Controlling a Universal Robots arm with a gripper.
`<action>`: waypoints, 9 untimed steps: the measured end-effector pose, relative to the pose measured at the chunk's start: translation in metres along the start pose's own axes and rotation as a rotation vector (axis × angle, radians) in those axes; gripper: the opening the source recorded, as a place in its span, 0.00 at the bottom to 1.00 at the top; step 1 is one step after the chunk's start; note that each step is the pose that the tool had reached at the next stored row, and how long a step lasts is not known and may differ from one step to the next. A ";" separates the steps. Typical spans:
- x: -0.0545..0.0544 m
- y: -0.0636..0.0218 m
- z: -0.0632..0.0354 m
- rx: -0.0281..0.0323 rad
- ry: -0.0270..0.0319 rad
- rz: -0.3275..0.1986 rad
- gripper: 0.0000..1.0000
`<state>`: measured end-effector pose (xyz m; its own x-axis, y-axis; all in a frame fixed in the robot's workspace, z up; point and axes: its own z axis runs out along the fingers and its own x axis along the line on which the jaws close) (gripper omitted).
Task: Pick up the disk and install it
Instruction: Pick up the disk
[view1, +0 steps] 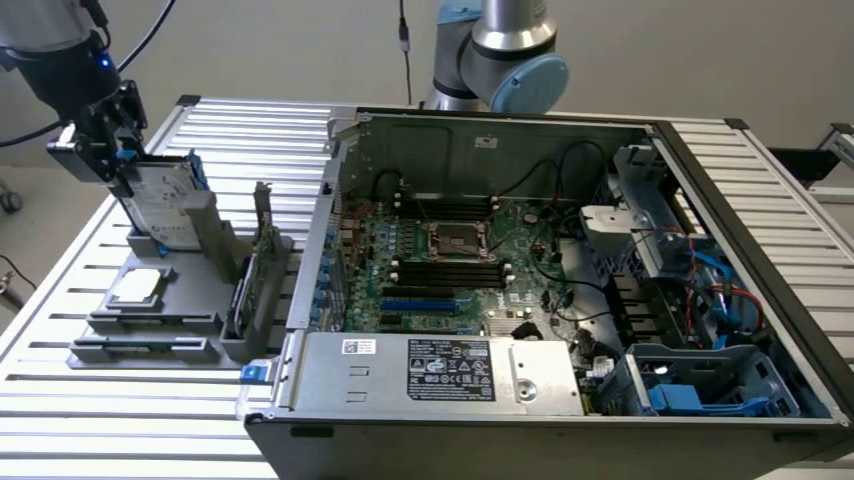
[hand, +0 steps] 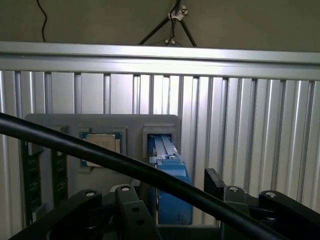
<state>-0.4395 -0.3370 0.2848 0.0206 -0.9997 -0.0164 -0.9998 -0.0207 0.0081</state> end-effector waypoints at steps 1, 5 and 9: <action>0.000 0.0000 0.0001 0.0001 -0.0003 0.000 0.60; 0.000 0.0000 0.0003 0.0000 -0.0008 0.000 0.60; 0.000 0.0000 0.0003 0.0000 -0.0009 0.000 0.58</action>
<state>-0.4394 -0.3370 0.2845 0.0206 -0.9996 -0.0173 -0.9998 -0.0207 0.0081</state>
